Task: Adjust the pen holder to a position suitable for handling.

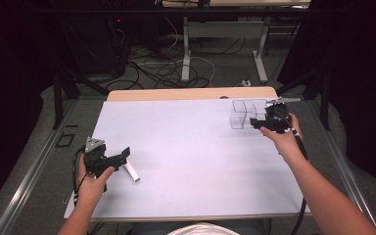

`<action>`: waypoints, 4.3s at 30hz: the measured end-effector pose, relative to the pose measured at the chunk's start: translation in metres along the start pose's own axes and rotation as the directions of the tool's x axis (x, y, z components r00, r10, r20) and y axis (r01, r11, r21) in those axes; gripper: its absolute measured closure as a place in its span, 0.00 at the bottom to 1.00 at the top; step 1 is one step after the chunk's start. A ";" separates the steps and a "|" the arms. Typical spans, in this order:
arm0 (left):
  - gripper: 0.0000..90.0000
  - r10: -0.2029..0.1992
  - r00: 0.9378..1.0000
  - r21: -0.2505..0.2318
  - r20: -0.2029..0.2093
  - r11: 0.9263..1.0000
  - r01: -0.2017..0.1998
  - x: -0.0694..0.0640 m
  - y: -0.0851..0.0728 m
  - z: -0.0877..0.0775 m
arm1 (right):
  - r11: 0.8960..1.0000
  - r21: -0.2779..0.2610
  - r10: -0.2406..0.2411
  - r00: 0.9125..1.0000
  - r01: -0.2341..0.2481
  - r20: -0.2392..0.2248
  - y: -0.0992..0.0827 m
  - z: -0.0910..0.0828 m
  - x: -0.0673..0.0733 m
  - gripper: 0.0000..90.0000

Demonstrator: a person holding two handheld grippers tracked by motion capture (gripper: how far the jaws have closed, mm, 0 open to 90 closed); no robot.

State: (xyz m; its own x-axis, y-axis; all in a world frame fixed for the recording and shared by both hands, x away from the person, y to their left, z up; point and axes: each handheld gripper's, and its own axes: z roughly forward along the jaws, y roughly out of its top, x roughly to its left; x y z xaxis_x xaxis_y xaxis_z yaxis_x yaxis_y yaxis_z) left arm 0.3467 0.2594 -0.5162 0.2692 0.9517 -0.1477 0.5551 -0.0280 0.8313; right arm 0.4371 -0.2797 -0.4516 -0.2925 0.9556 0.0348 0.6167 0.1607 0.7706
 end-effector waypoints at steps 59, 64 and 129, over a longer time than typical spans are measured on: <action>0.05 -0.028 1.000 0.015 -0.005 0.999 0.028 0.006 -0.003 0.002 | 0.985 0.132 0.091 0.986 -0.109 0.137 0.034 0.081 -0.066 0.69; 0.05 -0.026 1.000 0.017 -0.003 1.000 0.027 0.006 -0.003 0.002 | 0.981 0.153 0.094 0.985 -0.116 0.142 0.033 0.084 -0.066 0.74; 0.05 -0.013 1.000 0.023 0.005 1.000 0.013 0.001 -0.004 0.003 | 0.950 0.304 0.069 0.998 -0.070 0.012 0.025 0.062 0.065 0.99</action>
State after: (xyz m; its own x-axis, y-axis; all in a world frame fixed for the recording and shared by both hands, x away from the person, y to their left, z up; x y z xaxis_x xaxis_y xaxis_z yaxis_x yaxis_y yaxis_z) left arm 0.3475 0.2591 -0.5213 0.2661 0.9503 -0.1614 0.5766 -0.0228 0.8167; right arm 0.4785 -0.1988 -0.4695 -0.2400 0.9674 0.0803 0.8283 0.1610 0.5366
